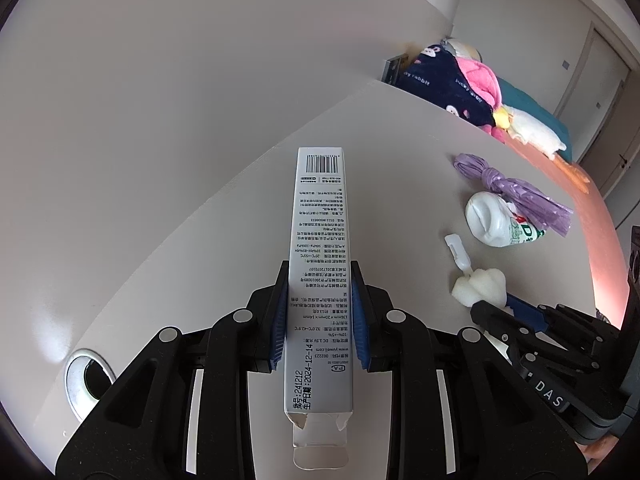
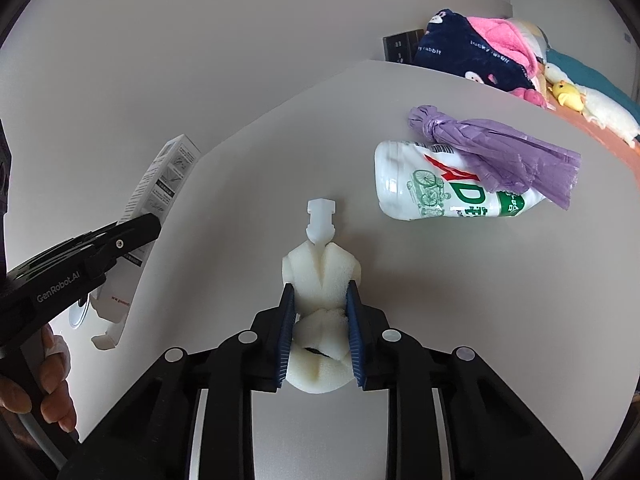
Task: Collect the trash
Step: 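Carry the long box and foam piece with both tools toward the trash bag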
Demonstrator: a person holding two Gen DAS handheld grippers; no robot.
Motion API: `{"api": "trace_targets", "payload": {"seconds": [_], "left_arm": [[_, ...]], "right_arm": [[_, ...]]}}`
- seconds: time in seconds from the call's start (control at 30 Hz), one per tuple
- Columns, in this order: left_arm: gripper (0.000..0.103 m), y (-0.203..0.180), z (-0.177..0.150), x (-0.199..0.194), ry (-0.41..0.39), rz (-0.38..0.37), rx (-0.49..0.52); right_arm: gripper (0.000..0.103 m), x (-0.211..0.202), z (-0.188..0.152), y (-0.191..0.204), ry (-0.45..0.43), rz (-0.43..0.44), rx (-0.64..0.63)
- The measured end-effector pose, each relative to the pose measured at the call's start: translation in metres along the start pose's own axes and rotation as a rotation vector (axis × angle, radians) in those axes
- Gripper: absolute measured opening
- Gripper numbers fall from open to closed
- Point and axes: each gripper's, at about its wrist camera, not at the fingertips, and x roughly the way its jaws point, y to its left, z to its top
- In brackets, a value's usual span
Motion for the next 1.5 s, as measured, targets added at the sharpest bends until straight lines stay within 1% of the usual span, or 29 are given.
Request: {"api": "trace_targets", "payload": {"seconds": [0.1,0.3,0.5,0.73,1.0,1.5], "left_arm": [[0.027,-0.005,-0.001,0.002,0.004,-0.008,0.002],[0.027,-0.020,-0.004,0.000,0.012,-0.013,0.038],[0.027,-0.031,-0.005,-0.017,-0.009,-0.019,0.039],[0.027,-0.050,-0.019,-0.035,-0.013,-0.026,0.059],[0.027,-0.078,-0.037,-0.051,-0.013,-0.050,0.081],[0.027,-0.145,-0.065,-0.068,-0.002,-0.105,0.159]], "right_arm": [[0.026,-0.004,-0.002,-0.001,-0.005,0.008,0.004],[0.026,-0.014,-0.006,-0.005,-0.013,0.015,0.009],[0.026,-0.029,-0.009,-0.011,-0.028,0.026,0.015],[0.026,-0.052,-0.017,-0.021,-0.050,0.038,0.022],[0.026,-0.077,-0.034,-0.038,-0.067,0.038,0.045],[0.027,-0.125,-0.067,-0.083,-0.117,0.010,0.110]]}}
